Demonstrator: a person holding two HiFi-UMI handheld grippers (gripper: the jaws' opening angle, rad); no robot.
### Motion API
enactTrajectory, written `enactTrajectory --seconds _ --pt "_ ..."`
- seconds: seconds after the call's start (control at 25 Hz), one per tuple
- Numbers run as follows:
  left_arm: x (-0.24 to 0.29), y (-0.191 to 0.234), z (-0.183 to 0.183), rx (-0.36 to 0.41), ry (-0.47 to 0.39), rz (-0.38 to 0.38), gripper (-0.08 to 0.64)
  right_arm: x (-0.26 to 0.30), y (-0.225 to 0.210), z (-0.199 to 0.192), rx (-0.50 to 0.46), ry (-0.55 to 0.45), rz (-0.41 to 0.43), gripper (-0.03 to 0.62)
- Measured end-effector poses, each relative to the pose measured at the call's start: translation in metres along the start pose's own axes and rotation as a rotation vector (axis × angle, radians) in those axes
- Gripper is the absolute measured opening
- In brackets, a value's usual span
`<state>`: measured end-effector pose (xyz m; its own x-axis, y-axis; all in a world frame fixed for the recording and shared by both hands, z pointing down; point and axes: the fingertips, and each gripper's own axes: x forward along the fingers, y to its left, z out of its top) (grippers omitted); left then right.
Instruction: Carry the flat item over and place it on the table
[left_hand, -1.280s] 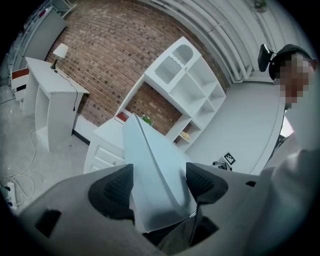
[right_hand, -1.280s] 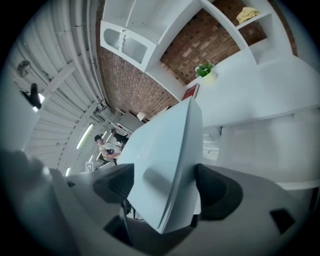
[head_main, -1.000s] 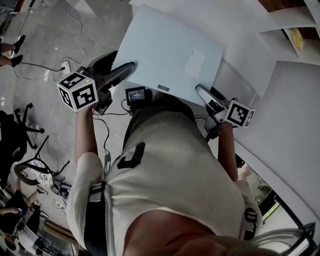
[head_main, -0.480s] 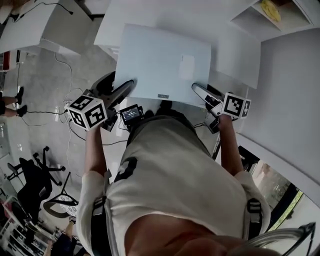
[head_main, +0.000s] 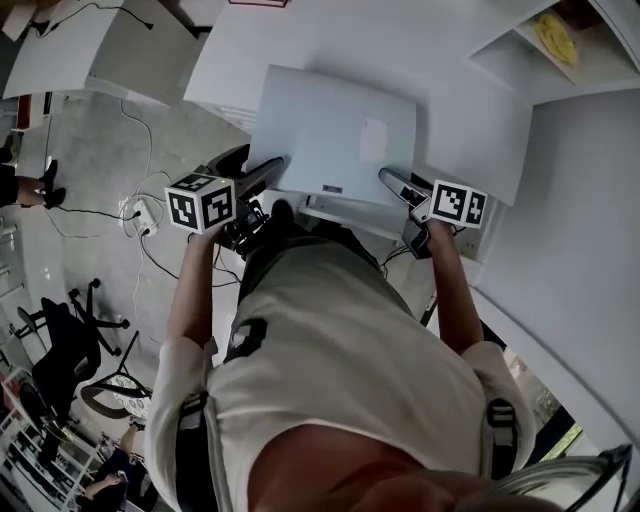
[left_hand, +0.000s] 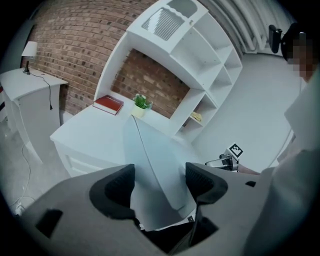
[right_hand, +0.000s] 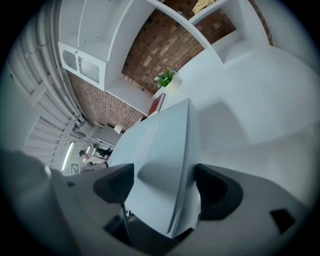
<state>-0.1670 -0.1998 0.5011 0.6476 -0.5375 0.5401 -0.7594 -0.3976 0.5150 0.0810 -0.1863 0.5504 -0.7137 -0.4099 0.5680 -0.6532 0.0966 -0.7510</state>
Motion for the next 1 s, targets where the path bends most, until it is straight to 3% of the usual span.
enactTrajectory --seconds 0.24,0.48,0.72,1.0 --pt "0.011 0.046 0.000 -0.031 0.019 0.028 0.304 0.030 0.004 -0.001 -0.007 0.002 -0.051 0.373" --pt "0.048 0.108 0.012 0.040 0.139 -0.003 0.301 0.081 -0.006 0.025 0.024 -0.018 -0.196 0.364" --pt "0.097 0.138 0.025 0.130 0.227 -0.014 0.293 0.108 -0.036 0.055 0.062 -0.047 -0.350 0.364" --pt "0.134 0.160 0.055 0.193 0.231 -0.033 0.291 0.130 -0.051 0.086 0.075 -0.055 -0.411 0.367"
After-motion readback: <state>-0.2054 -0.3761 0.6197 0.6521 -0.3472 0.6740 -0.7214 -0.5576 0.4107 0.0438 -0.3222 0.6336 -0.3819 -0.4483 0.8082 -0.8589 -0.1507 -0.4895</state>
